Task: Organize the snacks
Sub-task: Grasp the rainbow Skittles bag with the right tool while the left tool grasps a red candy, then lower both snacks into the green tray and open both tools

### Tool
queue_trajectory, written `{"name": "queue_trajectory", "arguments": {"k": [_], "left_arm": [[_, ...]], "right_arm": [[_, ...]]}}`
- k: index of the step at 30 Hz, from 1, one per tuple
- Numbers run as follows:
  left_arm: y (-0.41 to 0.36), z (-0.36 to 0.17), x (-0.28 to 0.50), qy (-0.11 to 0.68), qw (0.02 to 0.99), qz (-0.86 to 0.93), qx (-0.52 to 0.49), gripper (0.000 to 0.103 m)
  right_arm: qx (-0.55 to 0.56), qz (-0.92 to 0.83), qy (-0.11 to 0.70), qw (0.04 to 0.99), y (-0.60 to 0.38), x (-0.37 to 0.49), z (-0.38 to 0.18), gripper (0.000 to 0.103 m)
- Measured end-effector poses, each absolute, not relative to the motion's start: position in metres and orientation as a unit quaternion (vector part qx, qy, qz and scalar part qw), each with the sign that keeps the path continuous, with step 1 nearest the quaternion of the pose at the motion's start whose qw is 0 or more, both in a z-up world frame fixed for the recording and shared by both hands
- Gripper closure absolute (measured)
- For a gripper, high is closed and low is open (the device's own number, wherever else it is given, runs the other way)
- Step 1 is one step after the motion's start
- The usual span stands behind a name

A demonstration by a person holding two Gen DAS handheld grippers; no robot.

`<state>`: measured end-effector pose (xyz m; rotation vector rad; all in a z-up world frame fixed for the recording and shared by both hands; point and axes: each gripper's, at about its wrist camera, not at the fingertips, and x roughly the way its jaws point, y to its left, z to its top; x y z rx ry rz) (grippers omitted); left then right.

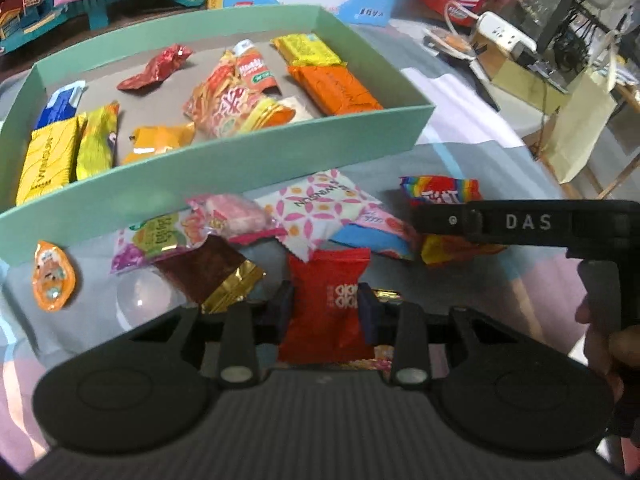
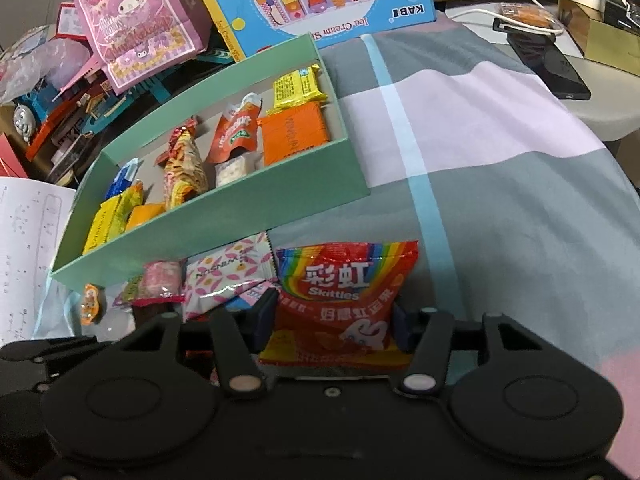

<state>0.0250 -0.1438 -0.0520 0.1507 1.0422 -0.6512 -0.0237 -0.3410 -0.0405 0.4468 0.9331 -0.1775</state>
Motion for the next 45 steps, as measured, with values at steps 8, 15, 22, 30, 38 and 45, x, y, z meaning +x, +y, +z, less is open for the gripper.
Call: {"name": "queue_trajectory", "arguments": {"k": [8,15,22,30,38,45], "left_arm": [[-0.121,-0.014,0.021,0.456,0.832,-0.316,0.024,0.07],[-0.092,0.016,0.058,0.412,0.869,-0.274,0.006,0.07],[-0.078,0.017,0.129,0.407,0.885,-0.225,-0.007,0.07],[-0.084,-0.007,0.191,0.425,0.882,-0.203,-0.015,0.07],[-0.09,-0.016,0.202,0.41,0.897,-0.165,-0.012,0.0],[-0.092,-0.017,0.193,0.424,0.89,-0.165,-0.016,0.0]], "right_arm": [[0.221,-0.072,0.415,0.88,-0.336,-0.03,0.005,0.048],[0.219,-0.02,0.399,0.89,-0.312,0.014,0.043,0.048],[0.206,0.016,0.407,0.89,-0.28,0.096,0.047,0.048],[0.2,0.029,0.426,0.882,-0.267,0.176,0.023,0.048],[0.212,0.022,0.408,0.888,-0.275,0.204,0.009,0.003],[0.228,0.006,0.412,0.882,-0.287,0.187,0.007,0.0]]}}
